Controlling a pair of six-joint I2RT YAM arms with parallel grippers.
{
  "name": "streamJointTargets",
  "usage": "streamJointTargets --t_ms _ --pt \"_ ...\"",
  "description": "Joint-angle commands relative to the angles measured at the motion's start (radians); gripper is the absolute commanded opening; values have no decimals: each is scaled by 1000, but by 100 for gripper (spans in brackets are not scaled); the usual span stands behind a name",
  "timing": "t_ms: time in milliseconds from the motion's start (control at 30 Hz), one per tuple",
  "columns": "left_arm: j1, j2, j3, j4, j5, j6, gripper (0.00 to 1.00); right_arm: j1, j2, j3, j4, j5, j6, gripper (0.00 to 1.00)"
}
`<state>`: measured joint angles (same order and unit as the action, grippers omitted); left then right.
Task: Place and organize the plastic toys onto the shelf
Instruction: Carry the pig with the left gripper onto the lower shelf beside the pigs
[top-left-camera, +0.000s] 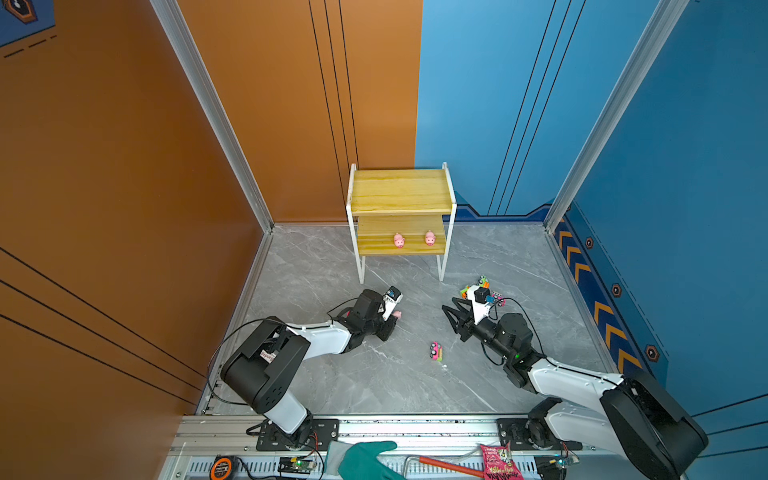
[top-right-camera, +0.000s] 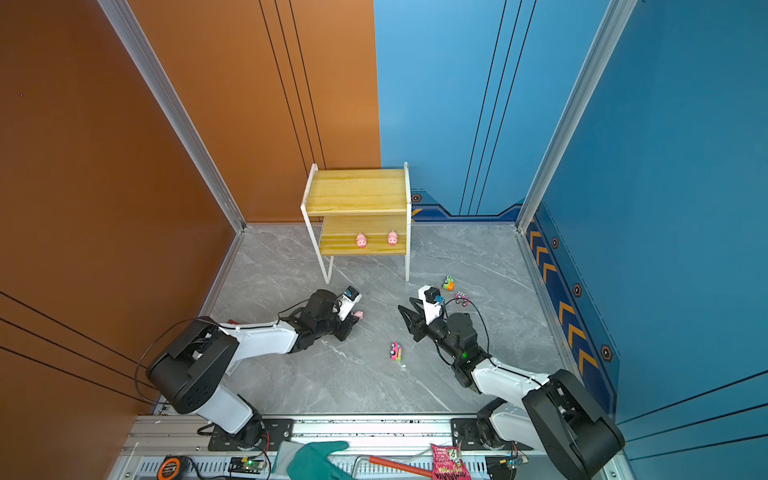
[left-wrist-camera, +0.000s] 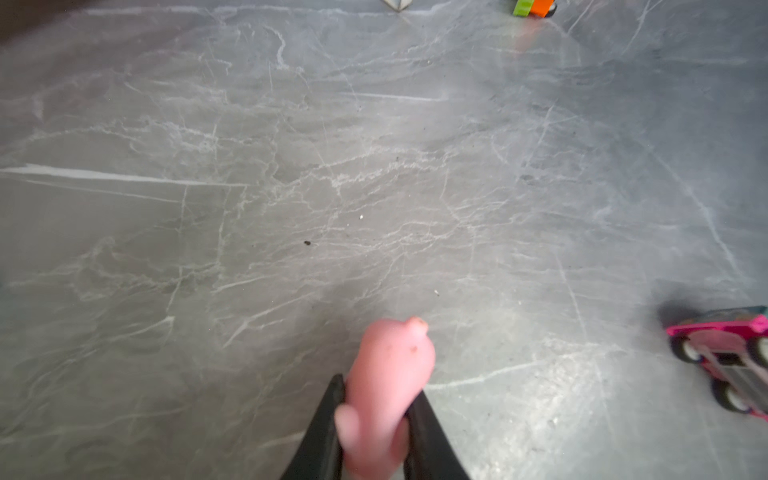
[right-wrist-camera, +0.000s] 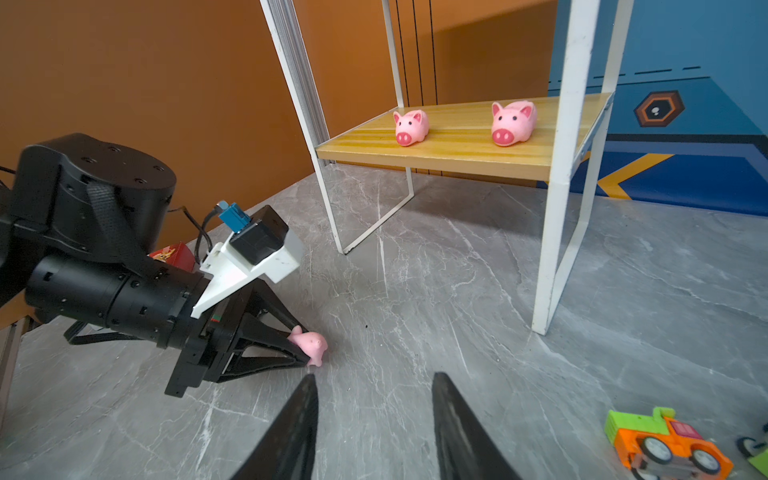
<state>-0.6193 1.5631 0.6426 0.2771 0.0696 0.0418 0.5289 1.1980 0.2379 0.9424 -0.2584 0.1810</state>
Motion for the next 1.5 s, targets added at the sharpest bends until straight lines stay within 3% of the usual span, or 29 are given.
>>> streamJointTargets --t_ms 0,300,633,1000,1467 --pt "-28 -71 56 -95 -162 -58 23 -4 2 -12 26 -2 9 46" --pt "-36 -184 253 -369 -434 -204 26 3 -5 -11 24 -2 3 45" --pt "-6 -130 447 -425 -570 -268 26 18 -41 -6 -19 11 -18 45" --pt "56 -12 585 -419 -541 -284 26 20 -49 -8 -19 13 -16 46" --pt "80 61 635 -394 -510 -304 27 19 -38 -8 -10 13 -13 46"
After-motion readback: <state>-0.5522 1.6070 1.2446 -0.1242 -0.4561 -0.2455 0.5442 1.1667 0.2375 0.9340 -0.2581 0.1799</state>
